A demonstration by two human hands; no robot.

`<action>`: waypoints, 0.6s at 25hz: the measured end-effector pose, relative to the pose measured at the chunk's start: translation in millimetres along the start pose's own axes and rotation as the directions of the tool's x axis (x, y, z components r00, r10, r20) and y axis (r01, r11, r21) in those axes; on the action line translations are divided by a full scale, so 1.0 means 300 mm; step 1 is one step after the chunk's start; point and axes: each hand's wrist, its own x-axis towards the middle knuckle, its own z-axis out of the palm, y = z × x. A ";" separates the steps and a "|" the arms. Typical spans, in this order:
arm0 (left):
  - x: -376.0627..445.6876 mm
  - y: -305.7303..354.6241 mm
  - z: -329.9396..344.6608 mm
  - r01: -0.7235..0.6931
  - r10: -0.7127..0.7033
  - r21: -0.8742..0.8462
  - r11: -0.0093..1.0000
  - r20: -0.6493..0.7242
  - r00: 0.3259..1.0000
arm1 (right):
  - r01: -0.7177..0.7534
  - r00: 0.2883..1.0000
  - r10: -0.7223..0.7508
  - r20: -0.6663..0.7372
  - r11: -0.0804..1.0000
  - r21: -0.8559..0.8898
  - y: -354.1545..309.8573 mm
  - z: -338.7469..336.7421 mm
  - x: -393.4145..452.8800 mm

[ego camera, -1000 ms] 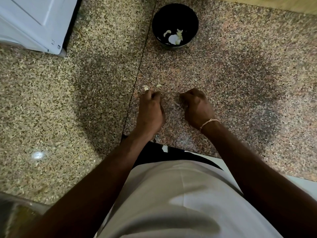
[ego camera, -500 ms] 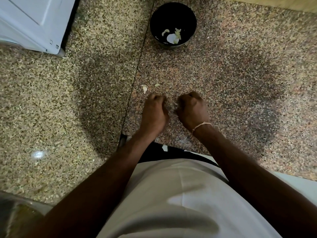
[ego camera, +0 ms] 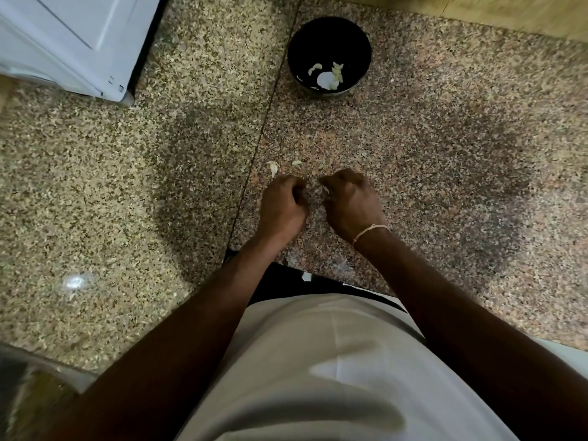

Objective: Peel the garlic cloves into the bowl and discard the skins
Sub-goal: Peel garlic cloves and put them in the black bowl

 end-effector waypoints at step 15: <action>-0.043 -0.031 0.001 0.046 -0.046 -0.053 0.998 0.004 0.999 | 0.348 0.936 -0.310 0.167 0.887 -0.304 -0.002 0.021 -0.059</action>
